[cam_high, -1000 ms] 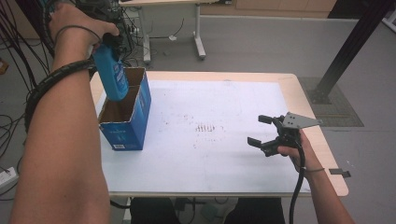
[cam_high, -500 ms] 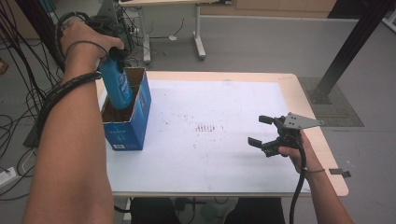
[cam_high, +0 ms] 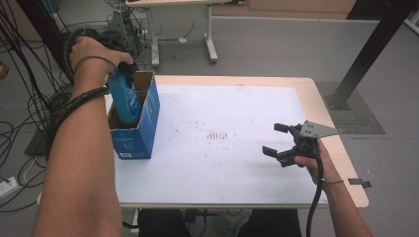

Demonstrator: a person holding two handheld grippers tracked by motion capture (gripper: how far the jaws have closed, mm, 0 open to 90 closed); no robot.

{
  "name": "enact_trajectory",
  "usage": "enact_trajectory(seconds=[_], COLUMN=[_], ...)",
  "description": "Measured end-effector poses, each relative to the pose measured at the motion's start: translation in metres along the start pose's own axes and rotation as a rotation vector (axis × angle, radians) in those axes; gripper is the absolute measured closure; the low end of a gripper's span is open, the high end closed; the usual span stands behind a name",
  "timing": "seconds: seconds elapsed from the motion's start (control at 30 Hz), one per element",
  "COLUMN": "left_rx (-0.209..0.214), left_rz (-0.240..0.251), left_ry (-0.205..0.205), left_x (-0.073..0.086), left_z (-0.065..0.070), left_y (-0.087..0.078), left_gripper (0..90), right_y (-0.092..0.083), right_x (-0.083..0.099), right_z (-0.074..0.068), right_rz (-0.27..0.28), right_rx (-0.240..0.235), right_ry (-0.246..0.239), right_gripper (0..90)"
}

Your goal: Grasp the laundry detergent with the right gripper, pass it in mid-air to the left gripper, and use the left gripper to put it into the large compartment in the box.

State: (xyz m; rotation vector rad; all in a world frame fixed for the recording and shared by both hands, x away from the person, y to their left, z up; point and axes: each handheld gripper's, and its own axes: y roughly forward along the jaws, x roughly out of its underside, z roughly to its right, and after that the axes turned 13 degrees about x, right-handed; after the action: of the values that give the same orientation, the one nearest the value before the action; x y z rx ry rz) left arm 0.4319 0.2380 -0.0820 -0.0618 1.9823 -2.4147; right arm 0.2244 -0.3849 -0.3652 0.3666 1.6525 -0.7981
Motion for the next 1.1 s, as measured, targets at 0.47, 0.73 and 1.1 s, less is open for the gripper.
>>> enact_trajectory(seconds=[0.47, 0.73, 1.1], left_rx=[0.011, 0.022, 0.015], left_rz=[-0.037, -0.057, -0.077], left_ry=[-0.015, -0.016, -0.02], left_x=[-0.002, -0.002, -0.003], left_z=[-0.012, -0.017, -0.02], left_y=[0.027, 0.041, 0.062], left_gripper=[37.9, 37.9, 37.9], right_y=[0.0, -0.001, -0.002], right_x=[0.0, 0.0, 0.001], right_z=[-0.001, -0.002, -0.003], right_rz=[-0.005, -0.009, -0.014], right_rx=[0.004, 0.007, 0.012], right_ry=[-0.001, -0.004, -0.002], right_gripper=[2.5, 2.6, 2.7])
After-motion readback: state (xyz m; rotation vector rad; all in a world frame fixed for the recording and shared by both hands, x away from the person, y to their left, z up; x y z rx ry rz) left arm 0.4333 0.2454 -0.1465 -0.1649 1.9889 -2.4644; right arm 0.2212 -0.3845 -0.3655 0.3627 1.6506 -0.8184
